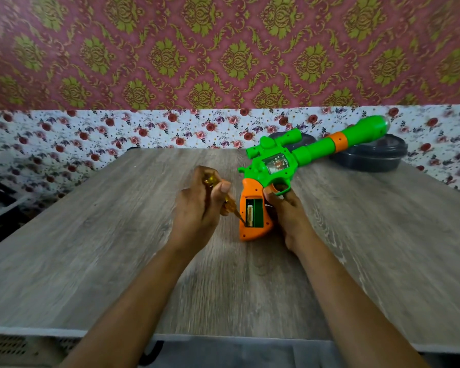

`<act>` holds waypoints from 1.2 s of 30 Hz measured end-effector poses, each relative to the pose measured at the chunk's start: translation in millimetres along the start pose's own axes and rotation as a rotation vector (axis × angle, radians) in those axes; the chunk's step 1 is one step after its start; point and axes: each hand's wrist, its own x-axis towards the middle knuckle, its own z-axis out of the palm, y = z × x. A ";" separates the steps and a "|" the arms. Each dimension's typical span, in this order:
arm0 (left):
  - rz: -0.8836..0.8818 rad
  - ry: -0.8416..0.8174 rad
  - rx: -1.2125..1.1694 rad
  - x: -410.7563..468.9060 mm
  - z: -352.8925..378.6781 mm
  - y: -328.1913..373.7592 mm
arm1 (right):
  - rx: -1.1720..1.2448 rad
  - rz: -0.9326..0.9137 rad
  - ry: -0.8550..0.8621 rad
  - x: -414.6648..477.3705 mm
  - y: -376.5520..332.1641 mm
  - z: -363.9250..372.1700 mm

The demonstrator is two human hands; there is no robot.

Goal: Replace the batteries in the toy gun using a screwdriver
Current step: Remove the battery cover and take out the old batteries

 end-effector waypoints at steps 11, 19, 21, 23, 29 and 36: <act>0.160 -0.246 0.052 1.4 -6.9 18.6 | 0.041 -0.025 0.001 -1.6 -8.0 7.2; 0.235 -0.278 0.178 -26.6 -11.7 8.0 | 0.012 -0.013 0.036 -2.4 1.9 -1.4; 0.241 -0.267 0.207 -29.4 -14.5 10.2 | 0.004 0.000 0.039 -2.7 3.8 -2.3; 0.297 -0.271 0.253 -30.8 -14.6 15.2 | 0.005 0.004 0.045 -2.5 4.0 -2.7; 0.686 -0.344 0.436 -42.4 -18.3 20.9 | -0.032 0.045 0.123 2.0 5.5 -2.0; 0.522 -0.099 0.268 -39.8 -13.7 21.3 | -0.031 0.066 0.095 -1.6 2.6 -2.0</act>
